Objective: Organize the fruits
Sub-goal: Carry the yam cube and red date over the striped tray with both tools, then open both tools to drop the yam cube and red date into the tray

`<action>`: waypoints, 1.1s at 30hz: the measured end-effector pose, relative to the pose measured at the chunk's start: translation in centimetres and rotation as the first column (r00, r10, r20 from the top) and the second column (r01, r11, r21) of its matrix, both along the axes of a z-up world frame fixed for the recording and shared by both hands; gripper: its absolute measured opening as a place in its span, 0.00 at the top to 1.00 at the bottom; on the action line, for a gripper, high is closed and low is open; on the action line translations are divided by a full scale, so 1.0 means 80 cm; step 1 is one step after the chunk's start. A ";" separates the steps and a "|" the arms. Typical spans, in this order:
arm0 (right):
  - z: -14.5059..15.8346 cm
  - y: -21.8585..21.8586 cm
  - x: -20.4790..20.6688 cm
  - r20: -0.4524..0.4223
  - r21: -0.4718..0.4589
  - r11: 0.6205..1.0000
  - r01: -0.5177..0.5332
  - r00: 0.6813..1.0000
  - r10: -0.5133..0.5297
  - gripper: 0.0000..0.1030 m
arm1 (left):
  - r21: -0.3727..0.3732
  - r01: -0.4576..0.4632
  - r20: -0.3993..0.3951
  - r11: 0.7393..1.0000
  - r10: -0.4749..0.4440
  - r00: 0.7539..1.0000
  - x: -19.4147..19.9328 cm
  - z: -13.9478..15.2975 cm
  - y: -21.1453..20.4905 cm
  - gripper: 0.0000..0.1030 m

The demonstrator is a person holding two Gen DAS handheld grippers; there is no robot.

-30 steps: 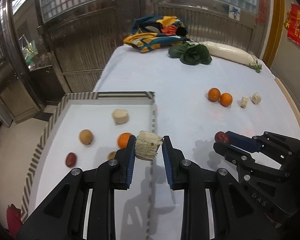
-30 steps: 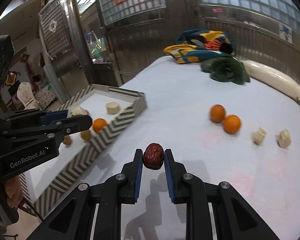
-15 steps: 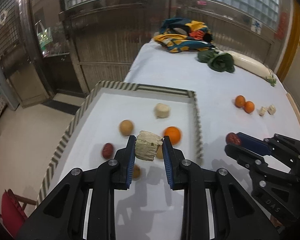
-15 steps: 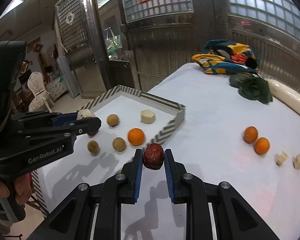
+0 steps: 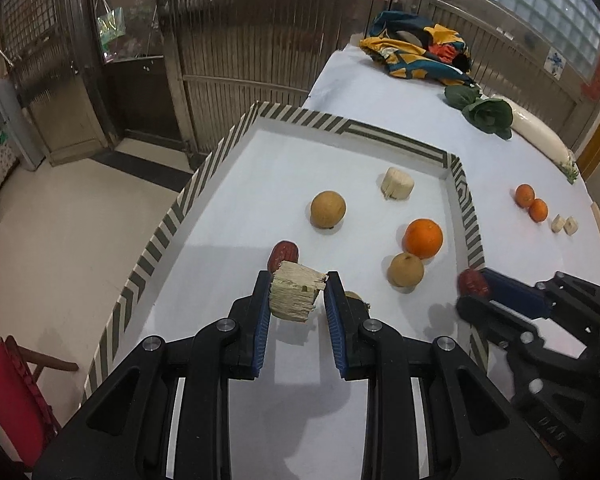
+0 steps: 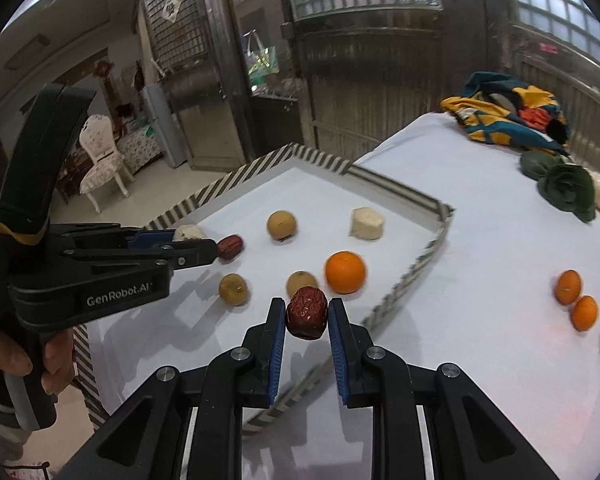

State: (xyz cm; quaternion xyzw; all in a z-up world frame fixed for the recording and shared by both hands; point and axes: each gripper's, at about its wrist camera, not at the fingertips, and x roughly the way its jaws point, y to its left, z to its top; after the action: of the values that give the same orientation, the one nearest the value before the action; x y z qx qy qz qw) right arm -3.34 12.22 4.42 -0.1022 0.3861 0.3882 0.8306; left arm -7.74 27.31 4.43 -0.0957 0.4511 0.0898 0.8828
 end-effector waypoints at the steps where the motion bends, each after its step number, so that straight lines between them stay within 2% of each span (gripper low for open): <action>1: -0.002 0.004 0.001 -0.003 -0.005 1.000 -0.007 1.000 0.007 0.80 | -0.001 0.001 -0.001 1.000 -0.001 1.000 0.000 0.000 0.001 0.76; 9: -0.023 0.029 0.002 -0.024 -0.064 0.997 -0.051 0.999 0.049 0.80 | -0.024 0.012 -0.038 1.000 -0.013 0.999 0.014 -0.014 0.000 0.76; 24: -0.034 0.055 0.005 -0.026 -0.108 0.991 -0.082 0.997 0.080 0.80 | 0.021 0.003 -0.043 1.000 -0.002 0.999 0.026 -0.017 -0.004 0.75; 27: -0.034 0.057 0.004 -0.034 -0.105 0.991 -0.088 0.996 0.085 0.76 | 0.033 -0.005 -0.046 0.999 0.006 0.999 0.026 -0.018 -0.004 0.73; 29: -0.034 0.057 0.003 -0.034 -0.104 0.990 -0.091 0.996 0.088 0.75 | 0.043 -0.013 -0.044 0.999 0.015 0.999 0.026 -0.017 -0.004 0.63; 31: -0.033 0.056 0.001 -0.035 -0.099 0.991 -0.090 0.996 0.087 0.75 | 0.035 -0.011 -0.035 0.999 0.012 0.999 0.024 -0.015 -0.004 0.40; 33: -0.030 0.051 -0.001 -0.037 -0.084 0.993 -0.081 0.996 0.078 0.75 | 0.016 0.000 -0.032 1.000 0.001 0.999 0.023 -0.014 -0.006 0.38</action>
State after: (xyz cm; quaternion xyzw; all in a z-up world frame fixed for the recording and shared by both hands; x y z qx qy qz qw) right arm -3.39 16.32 2.04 -0.1465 0.4119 0.4056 0.8027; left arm -5.92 26.84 3.31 -0.0873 0.4642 0.0952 0.8763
